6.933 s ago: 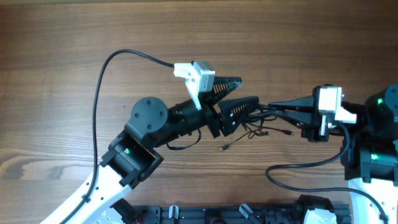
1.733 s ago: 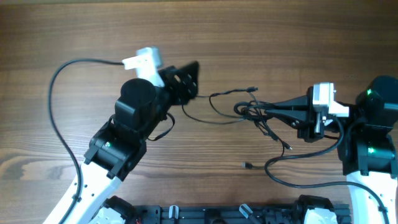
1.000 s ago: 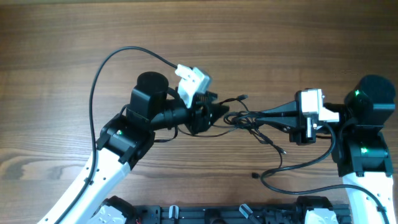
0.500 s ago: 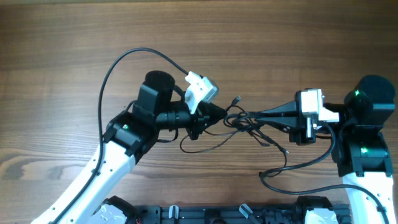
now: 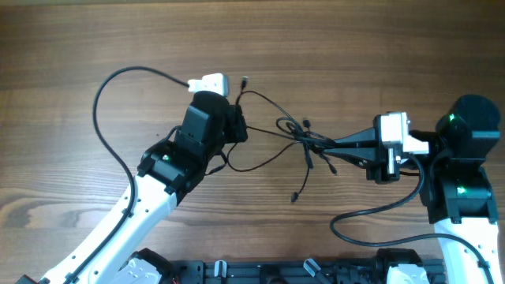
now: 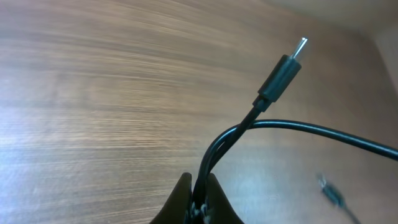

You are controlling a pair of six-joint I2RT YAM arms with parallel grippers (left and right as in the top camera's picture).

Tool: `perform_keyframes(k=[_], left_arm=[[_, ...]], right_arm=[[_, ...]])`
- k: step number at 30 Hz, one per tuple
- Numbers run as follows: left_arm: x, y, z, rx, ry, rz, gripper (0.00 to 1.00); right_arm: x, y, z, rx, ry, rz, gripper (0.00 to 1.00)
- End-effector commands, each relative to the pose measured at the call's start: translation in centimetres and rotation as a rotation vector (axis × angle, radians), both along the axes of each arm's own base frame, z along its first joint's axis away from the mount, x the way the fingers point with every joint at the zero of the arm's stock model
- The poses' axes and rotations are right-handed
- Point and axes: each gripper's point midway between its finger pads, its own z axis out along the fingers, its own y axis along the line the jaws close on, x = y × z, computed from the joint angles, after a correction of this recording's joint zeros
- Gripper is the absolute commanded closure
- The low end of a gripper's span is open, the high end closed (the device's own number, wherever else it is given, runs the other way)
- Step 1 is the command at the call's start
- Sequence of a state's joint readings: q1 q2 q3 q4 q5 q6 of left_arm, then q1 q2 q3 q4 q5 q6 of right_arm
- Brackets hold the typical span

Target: Untangle cables

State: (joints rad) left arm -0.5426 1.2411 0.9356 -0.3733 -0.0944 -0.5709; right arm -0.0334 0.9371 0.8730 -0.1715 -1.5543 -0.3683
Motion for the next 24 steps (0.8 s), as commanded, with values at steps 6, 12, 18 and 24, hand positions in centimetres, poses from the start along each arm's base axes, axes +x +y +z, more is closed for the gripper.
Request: perform_keyframes(k=[6,12,18,24], left_arm=[[0.1,6.8,-2.3,-0.447,0.2,0.812,0.96],[0.8,9.8,-2.7,-0.593,0.247,0.99,0.96],[0.4,8.6,-3.2,-0.626,0.371,0.877,0.74],[-1.0,4.7,-3.1,-0.336,0.355,0.302,0.0]], right_arm=[[-1.5,0.1,1.0,0.014,-0.025,0.069,0.96],[-1.5,0.1,1.0,0.014,-0.025,0.069,0.96],[-1.5,0.1,1.0,0.013,-0.027,0.067,0.96],[-1.5,0.1,1.0,0.013,-0.036,0.067,0.96]])
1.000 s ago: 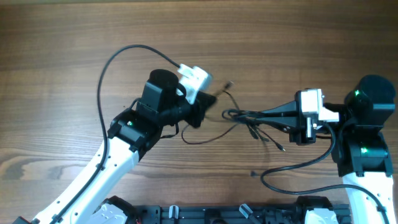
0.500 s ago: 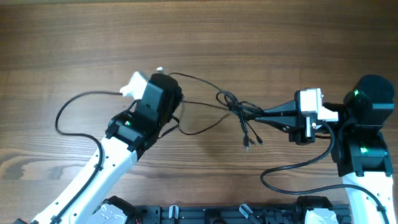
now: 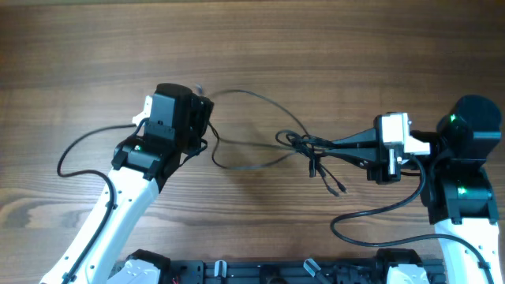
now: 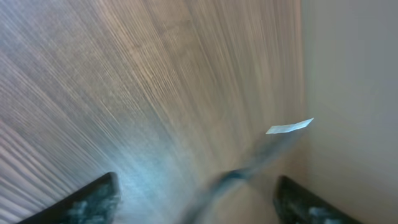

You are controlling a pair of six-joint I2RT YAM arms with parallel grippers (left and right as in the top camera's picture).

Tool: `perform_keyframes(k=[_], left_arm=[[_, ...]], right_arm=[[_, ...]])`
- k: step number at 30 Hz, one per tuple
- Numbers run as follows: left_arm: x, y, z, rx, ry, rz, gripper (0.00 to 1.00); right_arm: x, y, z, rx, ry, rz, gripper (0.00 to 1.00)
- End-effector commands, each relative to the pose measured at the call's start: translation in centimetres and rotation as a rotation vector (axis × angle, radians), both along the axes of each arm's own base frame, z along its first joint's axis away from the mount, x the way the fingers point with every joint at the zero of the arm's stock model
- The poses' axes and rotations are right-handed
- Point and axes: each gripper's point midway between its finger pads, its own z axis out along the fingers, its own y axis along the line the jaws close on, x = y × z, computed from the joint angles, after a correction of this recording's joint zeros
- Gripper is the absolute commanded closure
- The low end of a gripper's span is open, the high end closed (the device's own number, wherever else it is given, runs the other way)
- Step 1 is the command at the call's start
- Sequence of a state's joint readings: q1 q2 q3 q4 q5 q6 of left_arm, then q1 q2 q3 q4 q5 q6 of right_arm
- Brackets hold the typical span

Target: Untangle cables

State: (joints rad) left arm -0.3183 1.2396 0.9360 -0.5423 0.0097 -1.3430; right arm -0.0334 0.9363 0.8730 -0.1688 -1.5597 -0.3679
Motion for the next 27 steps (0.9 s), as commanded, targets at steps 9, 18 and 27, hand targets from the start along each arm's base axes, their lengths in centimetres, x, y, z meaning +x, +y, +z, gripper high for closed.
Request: perform_keyframes(k=[9,18,27], left_arm=[[-2.4,-9.5,5.6,0.27,-0.67,-1.176,0.0],[-5.9,-13.0,8.0,0.236,-0.957,-1.455,0.0],[-7.2,-18.3,9.4,0.421,-1.133,-1.518,0.0]], right_arm=[[-1.3,0.1,1.1,0.012,0.007,0.062,0.96],[-1.3,0.1,4.7,-0.007,-0.019,0.038,0.96],[-1.2,0.1,6.5,0.018,0.045,-0.008,0.96]])
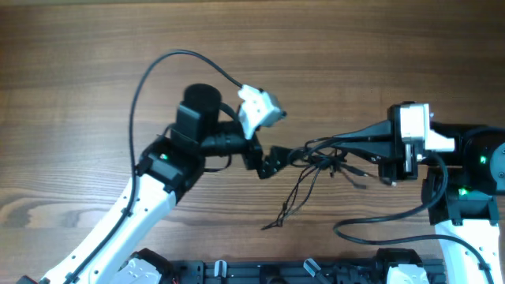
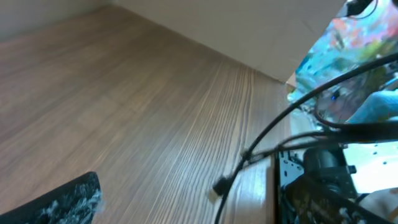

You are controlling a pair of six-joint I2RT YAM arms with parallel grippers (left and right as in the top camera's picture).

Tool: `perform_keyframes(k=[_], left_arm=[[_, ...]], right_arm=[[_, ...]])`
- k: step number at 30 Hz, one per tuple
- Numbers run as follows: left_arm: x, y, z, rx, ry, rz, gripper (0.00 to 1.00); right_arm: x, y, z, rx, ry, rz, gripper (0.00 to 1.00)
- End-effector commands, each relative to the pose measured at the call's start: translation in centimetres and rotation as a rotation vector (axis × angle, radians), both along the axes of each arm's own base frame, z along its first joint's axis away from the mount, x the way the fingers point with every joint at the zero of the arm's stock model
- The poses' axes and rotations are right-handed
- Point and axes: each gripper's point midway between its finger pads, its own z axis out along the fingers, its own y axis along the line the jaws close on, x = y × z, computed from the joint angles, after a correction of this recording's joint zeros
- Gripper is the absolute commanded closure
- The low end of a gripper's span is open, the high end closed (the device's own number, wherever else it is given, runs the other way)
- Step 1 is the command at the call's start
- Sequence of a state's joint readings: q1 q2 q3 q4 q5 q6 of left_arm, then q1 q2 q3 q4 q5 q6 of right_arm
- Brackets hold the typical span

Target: Untangle cables

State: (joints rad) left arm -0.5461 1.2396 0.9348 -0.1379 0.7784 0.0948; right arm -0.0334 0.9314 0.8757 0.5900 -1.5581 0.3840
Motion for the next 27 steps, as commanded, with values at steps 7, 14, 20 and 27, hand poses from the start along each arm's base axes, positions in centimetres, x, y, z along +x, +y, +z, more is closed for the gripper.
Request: perform_keyframes(k=[7,14,20,27], left_arm=[[-1.2,-1.5,-1.6,0.084,-0.046,0.004,0.0],[-3.0,-3.0,-2.7,0.11,-0.055,-0.078,0.0],[-1.2,-4.5,-3.7,0.088,-0.081,-0.076,0.01],[0.9,-4.5,-4.0,0.103,-0.118,0.014,0.29]], right_arm=[[-0.2,0.0,0.8,0.01,0.053,-0.008,0.96],[-0.6,0.0,2.4,0.041,0.024,-0.035,0.96],[-1.1,0.0,3.3,0.058,0.02,-0.039,0.96],[-1.4,0.0,3.5,0.059,0.011,-0.036,0.96]])
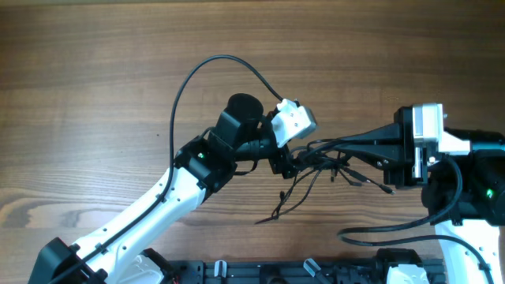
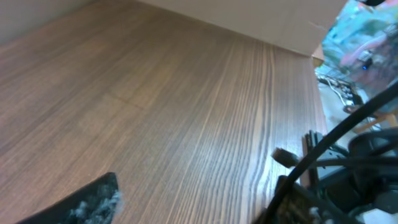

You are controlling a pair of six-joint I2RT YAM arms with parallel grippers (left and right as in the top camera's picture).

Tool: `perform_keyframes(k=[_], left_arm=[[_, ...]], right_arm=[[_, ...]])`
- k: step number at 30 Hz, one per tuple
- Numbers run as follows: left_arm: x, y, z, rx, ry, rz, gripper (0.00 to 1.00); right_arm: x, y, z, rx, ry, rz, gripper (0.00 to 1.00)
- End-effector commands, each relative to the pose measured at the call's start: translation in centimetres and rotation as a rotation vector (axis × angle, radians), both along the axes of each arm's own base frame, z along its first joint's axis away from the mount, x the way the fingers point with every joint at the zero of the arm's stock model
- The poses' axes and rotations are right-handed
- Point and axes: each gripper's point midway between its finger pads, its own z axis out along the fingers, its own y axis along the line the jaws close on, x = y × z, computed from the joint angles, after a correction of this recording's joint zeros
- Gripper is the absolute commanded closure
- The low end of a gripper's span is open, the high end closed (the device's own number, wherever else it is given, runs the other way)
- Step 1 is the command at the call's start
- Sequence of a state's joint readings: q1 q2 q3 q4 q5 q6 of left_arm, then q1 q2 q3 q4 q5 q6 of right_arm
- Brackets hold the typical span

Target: Untangle cables

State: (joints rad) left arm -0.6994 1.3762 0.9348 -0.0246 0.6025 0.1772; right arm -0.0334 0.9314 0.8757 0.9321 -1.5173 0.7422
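Observation:
A tangle of thin black cables (image 1: 319,162) hangs at the middle of the wooden table (image 1: 95,63), with loose ends trailing down to the front (image 1: 278,207) and right (image 1: 385,189). My right gripper (image 1: 331,147) reaches in from the right, its fingers closed on the tangle's strands. At the tangle's left edge my left gripper (image 1: 286,163) is open. In the left wrist view the left gripper (image 2: 198,191) has its fingers wide apart, and a black cable (image 2: 329,140) runs past the right finger (image 2: 297,198), not clamped.
The left arm's own camera lead (image 1: 207,66) arches over the table behind the arm. The right arm's lead (image 1: 394,225) loops near the front edge. Bare wood lies on the left and at the back.
My left gripper, still open, has shifted a little to the right and now sits against the tangle's left edge. The right arm has drawn back slightly to the right, still holding the cables.
First my left gripper was shut on a black plug-ended cable left of the tangle, which the right gripper held. Then the left gripper was farther left and open. Later it was back beside the raised tangle, open, and now it is against it.

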Motion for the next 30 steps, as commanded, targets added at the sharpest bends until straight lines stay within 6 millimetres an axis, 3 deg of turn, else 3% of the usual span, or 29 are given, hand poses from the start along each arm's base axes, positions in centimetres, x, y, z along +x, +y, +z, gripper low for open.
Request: perform_keyframes(k=[1,6,9,10,12,14,16,19,23,25,28,29,30], left_arm=[[0.7,0.0,-0.2,0.007,-0.019,0.037,0.29],[1.0,-0.3,0.7,-0.035,-0.009,0.053,0.27],[1.2,-0.5,1.4,-0.058,-0.028,0.055,0.41],[1.7,-0.4,1.5,-0.062,-0.03,0.081,0.51],[3.6,0.3,1.5,-0.07,0.019,0.226,0.82],[7.1,2.8,0.9,-0.072,0.086,0.512,0.96],[9.7,5.7,0.6,-0.107,0.142,0.772,0.96],[11.7,8.8,0.4,-0.196,0.243,1.005,0.96],[12.3,10.3,-0.2,-0.231,0.315,1.083,0.96],[12.2,10.4,-0.5,-0.217,0.32,1.085,0.81],[11.7,10.5,-1.0,-0.181,0.333,1.078,0.35],[11.5,10.7,-1.0,-0.176,0.335,1.079,0.24],[11.3,10.7,-0.8,-0.175,0.335,1.072,0.2]], right_arm=[[-0.1,0.0,1.0,0.026,0.006,-0.015,0.96],[-0.4,0.0,1.4,0.037,0.0,-0.018,0.96],[-0.4,0.0,1.4,0.04,0.017,-0.018,0.96],[-0.4,0.0,1.4,0.04,0.017,-0.018,0.96],[-0.4,0.0,1.4,0.04,0.018,-0.018,0.96],[-0.4,0.0,1.4,0.041,0.022,-0.018,0.96],[-0.4,0.0,1.4,0.04,0.026,-0.017,0.96],[-0.4,0.0,1.4,0.036,0.026,-0.015,0.96],[-0.4,0.0,1.3,0.033,0.021,-0.014,0.96],[-0.4,0.0,1.3,0.033,0.016,-0.014,0.96],[0.0,0.0,1.1,0.033,0.028,-0.014,0.96],[0.3,0.0,1.0,0.033,0.042,-0.014,0.96],[0.4,0.0,0.9,0.032,0.05,-0.013,0.96]])
